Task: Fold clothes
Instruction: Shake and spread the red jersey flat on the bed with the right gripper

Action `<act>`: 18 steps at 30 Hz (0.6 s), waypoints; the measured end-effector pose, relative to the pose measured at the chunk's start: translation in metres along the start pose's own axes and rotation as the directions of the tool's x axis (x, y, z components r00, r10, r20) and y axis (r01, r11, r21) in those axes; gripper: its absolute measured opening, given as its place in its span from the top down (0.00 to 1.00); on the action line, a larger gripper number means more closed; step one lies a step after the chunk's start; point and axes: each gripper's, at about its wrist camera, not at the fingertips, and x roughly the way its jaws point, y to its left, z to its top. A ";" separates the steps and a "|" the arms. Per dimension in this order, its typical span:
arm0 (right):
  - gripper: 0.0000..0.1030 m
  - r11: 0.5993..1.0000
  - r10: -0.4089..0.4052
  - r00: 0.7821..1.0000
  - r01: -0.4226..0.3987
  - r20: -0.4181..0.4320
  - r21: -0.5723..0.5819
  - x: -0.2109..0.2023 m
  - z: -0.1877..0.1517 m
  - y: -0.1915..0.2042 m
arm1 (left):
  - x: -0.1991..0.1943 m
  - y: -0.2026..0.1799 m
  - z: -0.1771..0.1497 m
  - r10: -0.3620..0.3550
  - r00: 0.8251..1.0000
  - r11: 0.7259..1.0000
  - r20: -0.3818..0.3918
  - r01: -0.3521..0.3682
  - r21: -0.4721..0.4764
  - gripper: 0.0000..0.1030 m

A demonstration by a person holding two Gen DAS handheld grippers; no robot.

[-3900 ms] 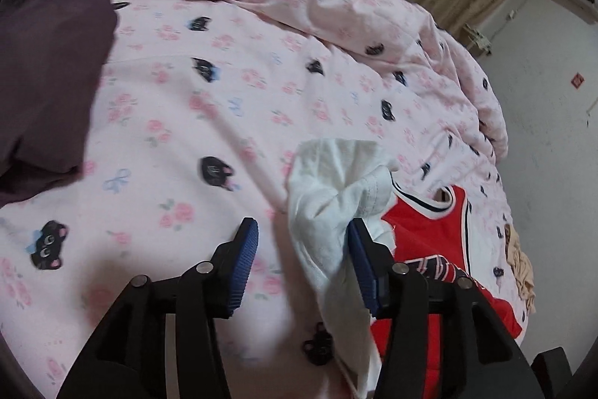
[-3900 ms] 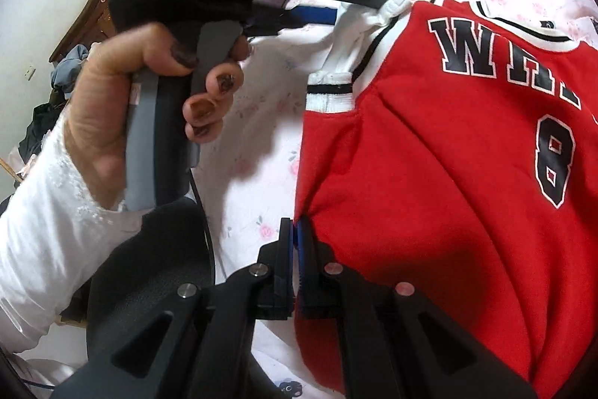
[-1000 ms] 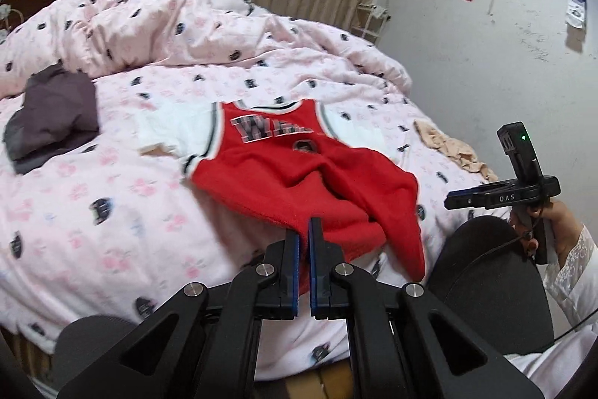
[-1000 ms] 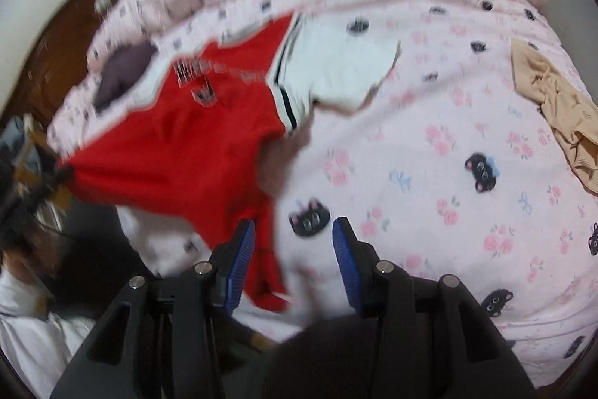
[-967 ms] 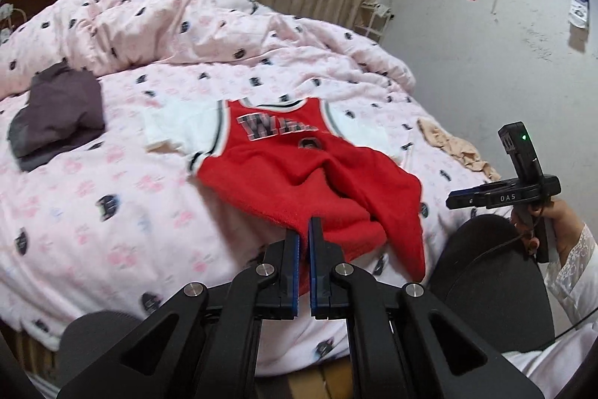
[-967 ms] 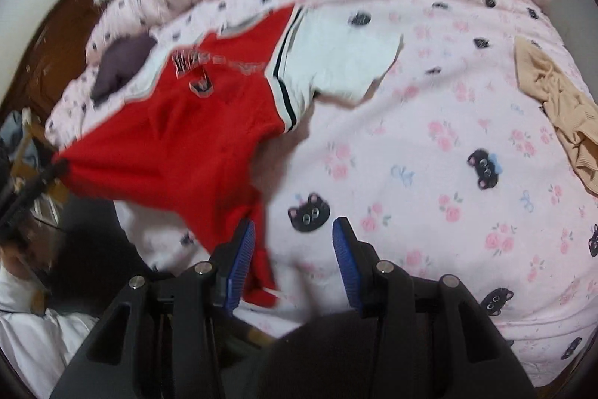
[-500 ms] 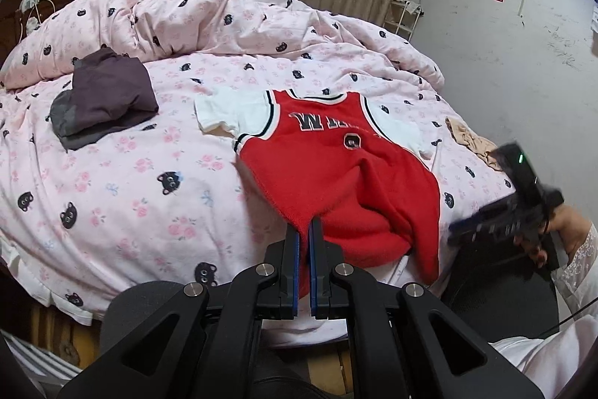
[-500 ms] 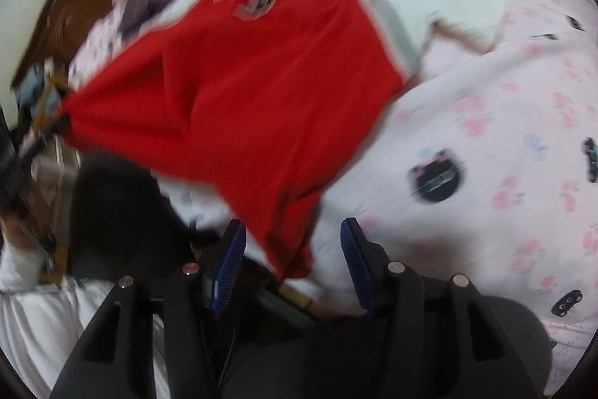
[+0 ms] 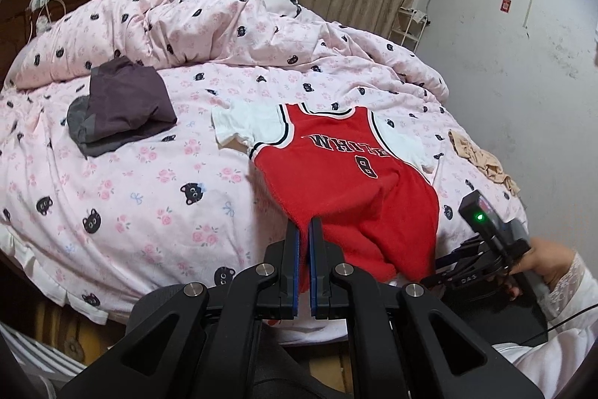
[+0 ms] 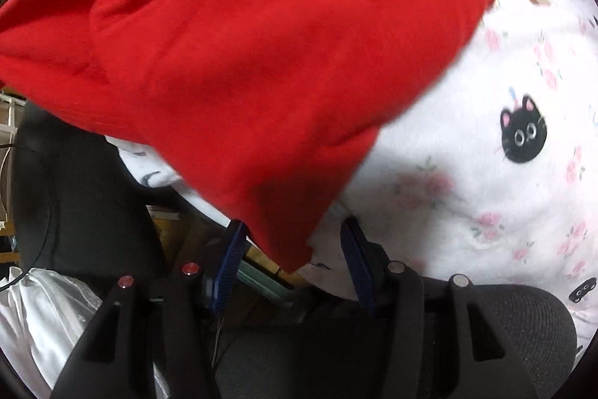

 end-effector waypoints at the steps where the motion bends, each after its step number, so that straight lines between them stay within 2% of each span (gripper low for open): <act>1: 0.47 1.000 0.004 1.000 -0.004 0.004 -0.002 0.002 -0.001 0.000 | 0.000 0.002 0.000 -0.004 1.000 1.000 -0.003 0.004 -0.008 0.97; 3: 0.50 1.000 0.019 1.000 -0.019 0.013 -0.010 0.001 -0.001 0.000 | 0.000 0.004 0.001 -0.013 1.000 1.000 -0.009 0.013 -0.021 0.97; 4: 0.66 1.000 0.027 0.999 -0.027 0.016 -0.014 -0.001 -0.002 0.000 | 0.000 0.004 0.001 -0.017 1.000 1.000 -0.011 0.017 -0.021 0.97; 5: 0.93 0.998 0.058 0.998 -0.057 0.022 -0.023 -0.003 -0.002 0.001 | 0.000 0.004 0.002 -0.019 1.000 1.000 -0.014 0.018 -0.019 0.97; 8: 0.93 0.987 0.151 0.988 -0.148 0.037 -0.066 -0.021 -0.010 0.005 | -0.002 0.005 0.005 -0.009 1.000 1.000 -0.025 0.009 -0.005 0.97; 11: 0.93 0.976 0.190 0.980 -0.183 0.052 -0.115 -0.048 -0.021 0.008 | -0.004 0.005 0.008 0.003 0.999 1.000 -0.045 -0.002 0.013 0.97; 16: 0.93 0.949 0.293 0.951 -0.277 0.097 -0.153 -0.101 -0.039 -0.003 | -0.005 0.007 0.010 0.029 0.995 0.999 -0.100 -0.025 0.044 0.97; 18: 0.93 0.950 0.294 0.950 -0.278 0.104 -0.141 -0.111 -0.040 -0.012 | 0.003 0.010 0.006 0.042 0.990 0.998 -0.138 -0.036 0.045 0.97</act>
